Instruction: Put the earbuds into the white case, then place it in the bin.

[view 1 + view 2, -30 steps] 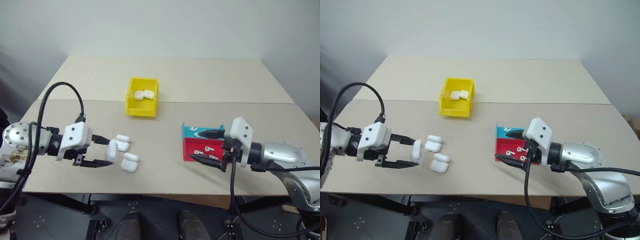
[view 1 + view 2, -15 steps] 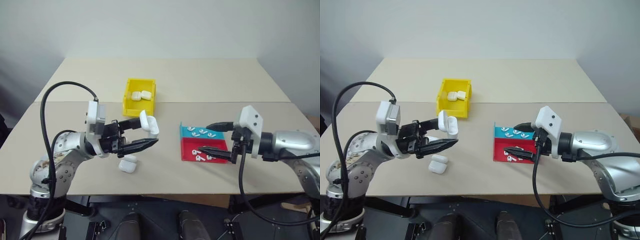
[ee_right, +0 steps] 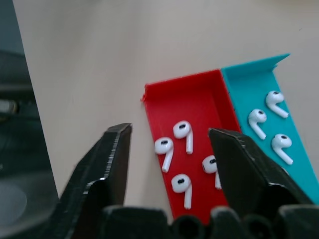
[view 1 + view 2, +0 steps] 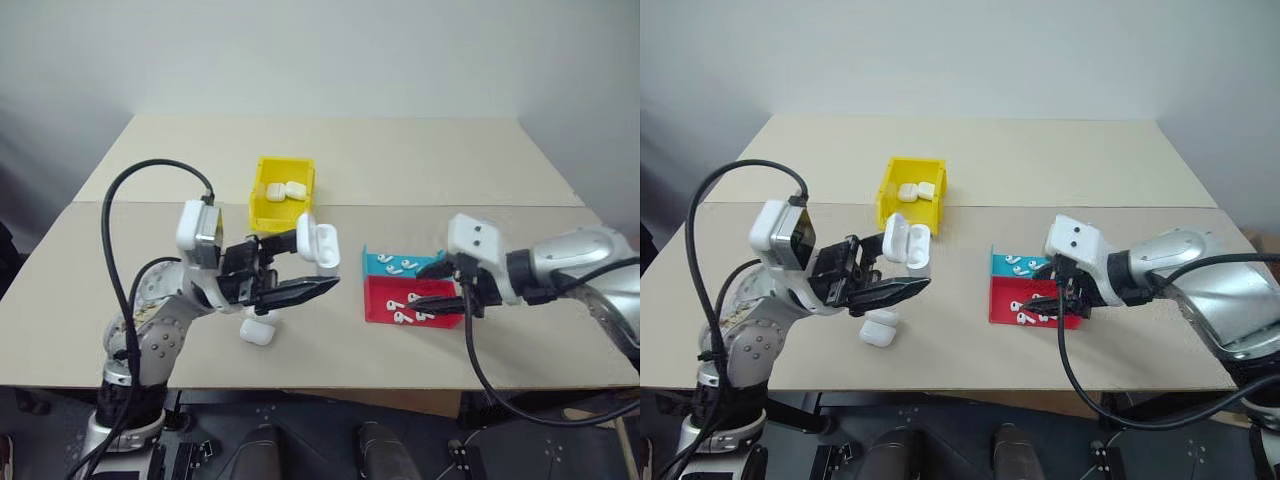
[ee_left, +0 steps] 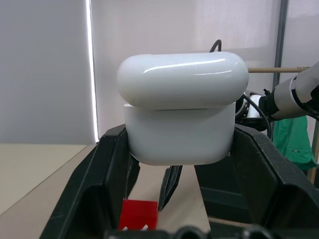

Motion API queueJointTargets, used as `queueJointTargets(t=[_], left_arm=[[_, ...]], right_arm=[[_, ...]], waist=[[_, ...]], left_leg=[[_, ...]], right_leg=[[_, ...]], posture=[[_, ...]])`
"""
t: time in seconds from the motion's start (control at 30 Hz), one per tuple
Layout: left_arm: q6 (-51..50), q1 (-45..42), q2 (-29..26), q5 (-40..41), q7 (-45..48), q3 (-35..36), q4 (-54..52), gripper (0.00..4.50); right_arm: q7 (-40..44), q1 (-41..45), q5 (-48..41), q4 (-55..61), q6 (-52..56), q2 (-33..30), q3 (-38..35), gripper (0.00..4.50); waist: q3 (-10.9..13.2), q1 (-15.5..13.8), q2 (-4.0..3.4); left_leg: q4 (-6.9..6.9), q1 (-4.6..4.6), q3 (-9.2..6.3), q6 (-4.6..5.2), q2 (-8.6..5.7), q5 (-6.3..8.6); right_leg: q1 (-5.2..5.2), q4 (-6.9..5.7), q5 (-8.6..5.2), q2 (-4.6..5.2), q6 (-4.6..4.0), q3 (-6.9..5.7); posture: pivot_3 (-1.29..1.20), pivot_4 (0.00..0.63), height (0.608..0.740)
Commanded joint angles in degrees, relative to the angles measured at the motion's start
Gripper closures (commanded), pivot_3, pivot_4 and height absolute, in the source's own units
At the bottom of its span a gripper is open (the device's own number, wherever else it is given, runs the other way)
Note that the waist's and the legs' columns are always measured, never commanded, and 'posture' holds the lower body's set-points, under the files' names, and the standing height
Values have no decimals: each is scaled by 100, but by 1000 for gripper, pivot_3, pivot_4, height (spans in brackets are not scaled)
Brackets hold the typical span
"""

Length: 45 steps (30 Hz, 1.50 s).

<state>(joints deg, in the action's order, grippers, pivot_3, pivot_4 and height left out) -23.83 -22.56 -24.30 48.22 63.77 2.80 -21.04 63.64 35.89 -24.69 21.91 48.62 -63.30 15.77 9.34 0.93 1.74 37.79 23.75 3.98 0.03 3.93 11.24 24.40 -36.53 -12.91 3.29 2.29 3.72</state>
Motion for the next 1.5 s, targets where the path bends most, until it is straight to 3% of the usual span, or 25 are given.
queueJointTargets(t=[0.03,0.5,1.07,1.17,1.27,1.5], left_arm=[[218,-109,81,-128,41,-118,1,1729],[268,141,154,-153,-96,-324,-286,1729],[340,169,136,-217,-117,-401,-344,1729],[346,165,112,-224,-108,-378,-331,1729],[356,167,96,-232,-106,-369,-328,1729],[359,175,96,-244,-102,-360,-333,1729]], right_arm=[[351,339,629,-161,-332,-128,448,2259],[910,504,2213,-1109,-1019,362,1468,2259],[1139,499,2823,-1713,-1251,872,1426,2259],[1175,459,2859,-1707,-1245,906,1407,2795],[1168,413,2893,-1688,-1236,920,1401,3826],[1181,324,2694,-1433,-968,828,1116,3894]], waist=[[0,17,0],[0,7,0],[0,1,0],[0,1,0],[0,7,0],[0,6,0]], left_leg=[[0,0,0,0,0,0],[0,1,1,0,0,0],[0,0,1,0,0,0],[0,0,1,0,0,0],[0,-2,1,0,0,0],[0,-2,1,0,0,0]], right_leg=[[0,0,0,0,1,0],[3,-1,0,0,1,1],[3,0,0,-1,1,0],[3,0,0,0,1,0],[0,0,0,0,1,0],[1,0,0,0,1,0]], posture=[[0,150,740],[0,150,740],[0,150,740],[0,150,740],[0,150,740],[0,150,740]])
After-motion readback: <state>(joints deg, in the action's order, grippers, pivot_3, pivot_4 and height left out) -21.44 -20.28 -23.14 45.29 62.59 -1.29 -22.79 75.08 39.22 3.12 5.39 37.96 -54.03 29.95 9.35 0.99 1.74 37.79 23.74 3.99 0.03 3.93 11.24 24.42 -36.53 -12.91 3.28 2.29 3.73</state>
